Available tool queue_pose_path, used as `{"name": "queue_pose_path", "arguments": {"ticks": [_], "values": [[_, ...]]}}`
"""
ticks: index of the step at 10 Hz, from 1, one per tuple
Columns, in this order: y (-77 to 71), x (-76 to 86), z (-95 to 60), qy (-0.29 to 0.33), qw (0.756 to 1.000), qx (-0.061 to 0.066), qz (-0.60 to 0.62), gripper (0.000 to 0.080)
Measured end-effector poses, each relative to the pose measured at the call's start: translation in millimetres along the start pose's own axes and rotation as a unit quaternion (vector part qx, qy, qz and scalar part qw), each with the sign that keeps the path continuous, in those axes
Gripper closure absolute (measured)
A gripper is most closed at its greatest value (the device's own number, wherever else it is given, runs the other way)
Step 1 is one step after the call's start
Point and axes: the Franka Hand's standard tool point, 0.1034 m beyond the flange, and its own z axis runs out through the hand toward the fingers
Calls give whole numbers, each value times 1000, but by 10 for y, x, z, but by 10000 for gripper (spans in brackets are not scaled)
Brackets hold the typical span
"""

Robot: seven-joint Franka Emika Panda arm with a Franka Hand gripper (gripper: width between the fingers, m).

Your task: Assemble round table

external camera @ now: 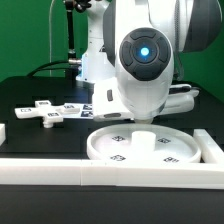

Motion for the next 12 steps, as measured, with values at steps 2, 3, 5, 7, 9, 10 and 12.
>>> {"name": "queue_pose_path", "arguments": {"ticks": [2,3,5,7,9,10,12], "values": [[-39,-8,26,-2,1000,-3,-3,393],[-48,-7,27,-2,1000,-4,-5,393],[-67,22,-112,10,999,-5,-45,393],[-163,-75,-399,24,998,-9,-59,393],[-257,-255,-644,29,996,-15,-84,390],[-270,-276,-699,38,995,-16,-87,390],[-262,-258,-664,36,995,-16,-86,390]]}}
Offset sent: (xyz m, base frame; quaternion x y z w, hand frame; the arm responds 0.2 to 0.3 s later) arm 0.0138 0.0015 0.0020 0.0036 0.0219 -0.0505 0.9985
